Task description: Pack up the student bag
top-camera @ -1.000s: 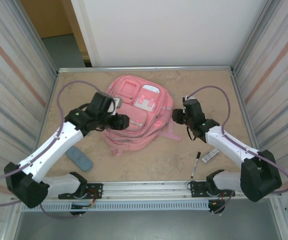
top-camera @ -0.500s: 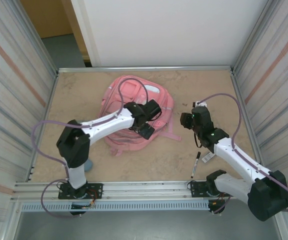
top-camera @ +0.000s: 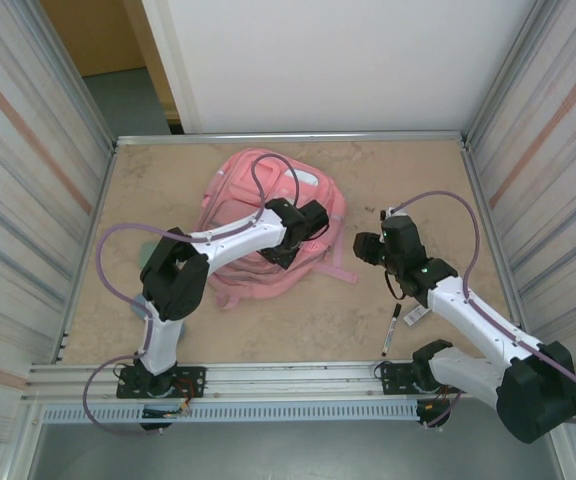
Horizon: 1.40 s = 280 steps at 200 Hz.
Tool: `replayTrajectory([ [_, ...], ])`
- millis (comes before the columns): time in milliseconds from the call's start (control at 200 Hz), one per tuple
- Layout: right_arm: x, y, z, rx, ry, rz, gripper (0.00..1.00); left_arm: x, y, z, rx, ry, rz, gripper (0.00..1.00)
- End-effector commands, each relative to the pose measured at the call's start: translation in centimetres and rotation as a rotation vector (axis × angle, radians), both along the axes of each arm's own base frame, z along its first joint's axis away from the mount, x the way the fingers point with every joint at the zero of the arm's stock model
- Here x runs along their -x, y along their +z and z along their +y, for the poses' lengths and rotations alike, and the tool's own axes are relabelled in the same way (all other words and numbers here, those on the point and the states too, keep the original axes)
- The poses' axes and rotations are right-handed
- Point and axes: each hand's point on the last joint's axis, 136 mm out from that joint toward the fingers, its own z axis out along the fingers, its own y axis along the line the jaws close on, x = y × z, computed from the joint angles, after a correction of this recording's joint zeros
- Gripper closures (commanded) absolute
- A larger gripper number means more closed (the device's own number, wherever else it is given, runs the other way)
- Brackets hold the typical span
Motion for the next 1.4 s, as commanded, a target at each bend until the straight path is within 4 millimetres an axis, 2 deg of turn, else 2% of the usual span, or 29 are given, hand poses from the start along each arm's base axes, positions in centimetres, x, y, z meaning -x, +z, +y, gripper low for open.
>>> replayTrajectory([
  [0, 0.0, 0.7, 1.6, -0.017, 0.085, -0.001, 0.49, -1.2, 3.8, 0.0, 0.024, 0.005, -0.094, 1.0],
  [50, -0.1, 0.5, 3.4, -0.005, 0.211, -0.009, 0.47, -1.2, 4.8, -0.3, 0.051, -0.008, -0.103, 1.0],
  [120, 1.6, -0.2, 7.9, 0.009, 0.589, -0.023, 0.45, -1.1, 6.7, -0.3, 0.07, -0.029, -0.127, 1.0],
  [165, 2.1, -0.8, 9.3, 0.039, 0.734, 0.013, 0.45, -1.0, 8.0, -0.1, 0.081, -0.035, -0.139, 1.0],
  [276, -2.3, 0.1, 8.8, 0.093, 0.574, 0.12, 0.44, -0.7, 10.3, 0.2, 0.135, -0.054, -0.145, 1.0],
  [366, -3.3, 0.9, 11.3, -0.045, 0.649, 0.11, 0.44, -0.6, 11.4, 0.4, 0.172, -0.08, -0.144, 1.0],
  [421, -4.1, 0.6, 11.4, -0.052, 0.656, 0.115, 0.44, -0.6, 12.1, 0.7, 0.184, -0.087, -0.14, 1.0],
  [581, -3.4, -1.4, 12.3, 0.015, 0.885, 0.089, 0.43, -0.4, 13.5, 0.6, 0.285, -0.111, -0.116, 1.0],
  [687, -3.8, -1.8, 12.9, 0.001, 0.941, 0.137, 0.43, -0.5, 14.4, 0.6, 0.324, -0.114, -0.133, 1.0],
  [837, -3.5, -2.2, 13.7, -0.01, 1.036, 0.14, 0.43, 0.1, 14.5, -0.3, 0.396, -0.147, -0.105, 1.0],
  [992, -1.7, -0.1, 15.0, -0.08, 1.188, 0.047, 0.46, 0.5, 13.8, -0.2, 0.404, -0.15, -0.083, 1.0],
  [1062, -1.0, 0.8, 15.4, -0.11, 1.237, 0.026, 0.52, 0.3, 13.6, 0.0, 0.394, -0.137, -0.083, 1.0],
  [1117, -0.4, 1.6, 15.5, -0.134, 1.26, 0.032, 0.62, 0.3, 13.4, 0.2, 0.391, -0.121, -0.077, 1.0],
  [1228, 0.2, 2.1, 15.5, -0.121, 1.268, 0.038, 0.75, 0.1, 12.9, 0.6, 0.378, -0.105, -0.073, 1.0],
  [1398, 0.8, 2.7, 15.2, -0.115, 1.24, 0.073, 0.87, 0.1, 12.1, 1.2, 0.368, -0.056, -0.069, 1.0],
])
